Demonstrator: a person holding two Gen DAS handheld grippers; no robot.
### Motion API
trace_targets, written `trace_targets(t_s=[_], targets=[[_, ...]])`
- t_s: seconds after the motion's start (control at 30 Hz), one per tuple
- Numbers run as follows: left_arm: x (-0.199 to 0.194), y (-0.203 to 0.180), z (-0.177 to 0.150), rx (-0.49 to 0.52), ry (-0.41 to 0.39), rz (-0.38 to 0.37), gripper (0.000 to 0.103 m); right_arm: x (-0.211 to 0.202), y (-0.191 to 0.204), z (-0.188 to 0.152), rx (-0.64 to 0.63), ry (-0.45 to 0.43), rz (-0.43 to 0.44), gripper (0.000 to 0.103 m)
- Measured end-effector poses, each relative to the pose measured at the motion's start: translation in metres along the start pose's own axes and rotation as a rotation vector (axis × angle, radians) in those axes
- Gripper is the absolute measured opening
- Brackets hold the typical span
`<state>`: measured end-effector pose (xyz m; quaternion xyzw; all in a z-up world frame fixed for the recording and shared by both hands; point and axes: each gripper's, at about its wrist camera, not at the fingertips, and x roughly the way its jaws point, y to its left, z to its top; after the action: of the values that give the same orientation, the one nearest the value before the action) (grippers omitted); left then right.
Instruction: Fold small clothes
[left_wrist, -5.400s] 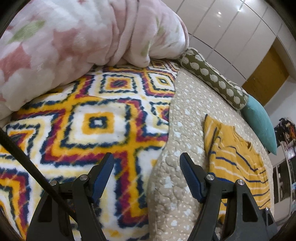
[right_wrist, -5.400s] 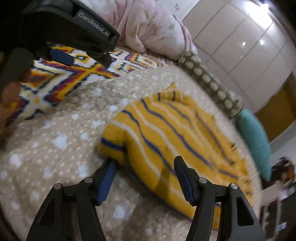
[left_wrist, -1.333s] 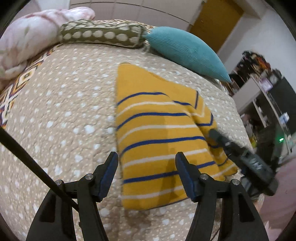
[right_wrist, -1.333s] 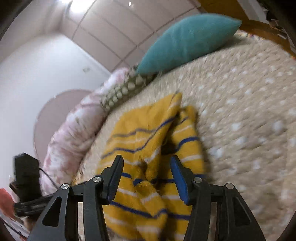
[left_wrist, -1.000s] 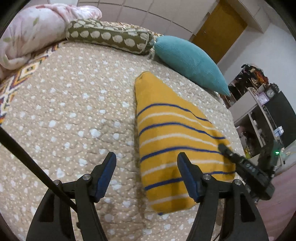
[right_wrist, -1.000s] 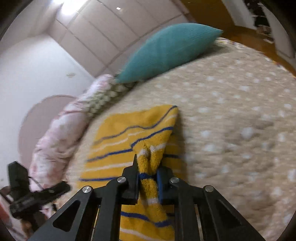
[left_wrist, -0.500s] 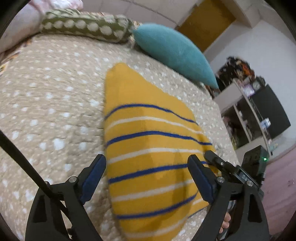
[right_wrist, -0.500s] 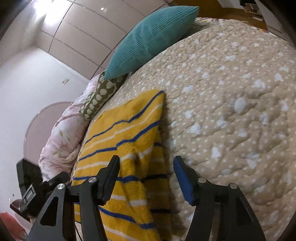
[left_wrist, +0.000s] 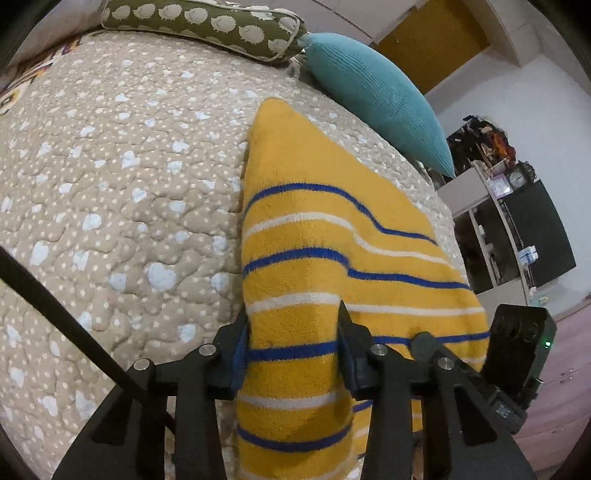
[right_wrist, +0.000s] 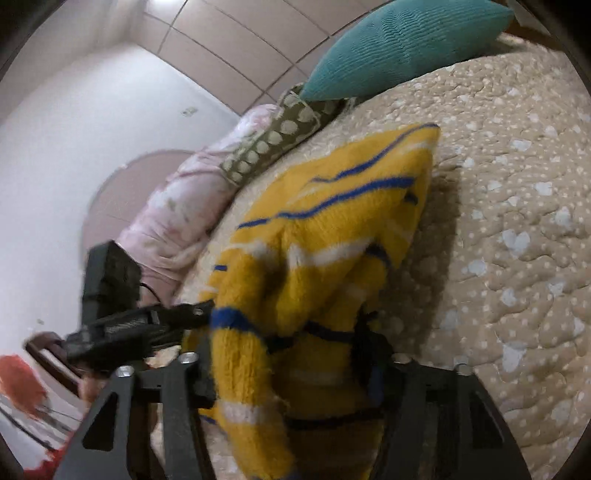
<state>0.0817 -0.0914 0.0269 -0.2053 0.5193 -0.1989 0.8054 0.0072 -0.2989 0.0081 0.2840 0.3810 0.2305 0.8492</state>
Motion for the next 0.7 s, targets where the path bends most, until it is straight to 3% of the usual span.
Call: trace_targets(t_s=[0.13, 0.37, 0.43, 0.53, 0.6, 0.7], targets=[[-0.007, -0.013, -0.002, 0.036, -0.012, 0.043, 0.048, -0.015, -0.029, 0.009, 0.112, -0.003, 0.012, 0.067], [-0.064, -0.033, -0.006, 0.105, -0.143, 0.034, 0.051, -0.083, -0.058, 0.028, 0.203, -0.222, -0.023, 0.070], [-0.068, -0.038, 0.001, 0.103, -0.164, 0.028, 0.058, -0.086, -0.052, 0.029, 0.191, -0.238, 0.011, 0.050], [-0.053, -0.047, 0.015, 0.101, -0.155, 0.044, 0.058, -0.068, -0.037, 0.027, 0.157, -0.181, 0.094, 0.034], [-0.034, -0.051, 0.026, 0.099, -0.131, 0.077, 0.058, -0.056, -0.030, 0.021, 0.129, -0.143, 0.093, 0.034], [0.002, -0.046, 0.034, 0.113, -0.096, 0.229, 0.058, -0.037, -0.030, 0.016, 0.105, -0.078, 0.018, 0.034]])
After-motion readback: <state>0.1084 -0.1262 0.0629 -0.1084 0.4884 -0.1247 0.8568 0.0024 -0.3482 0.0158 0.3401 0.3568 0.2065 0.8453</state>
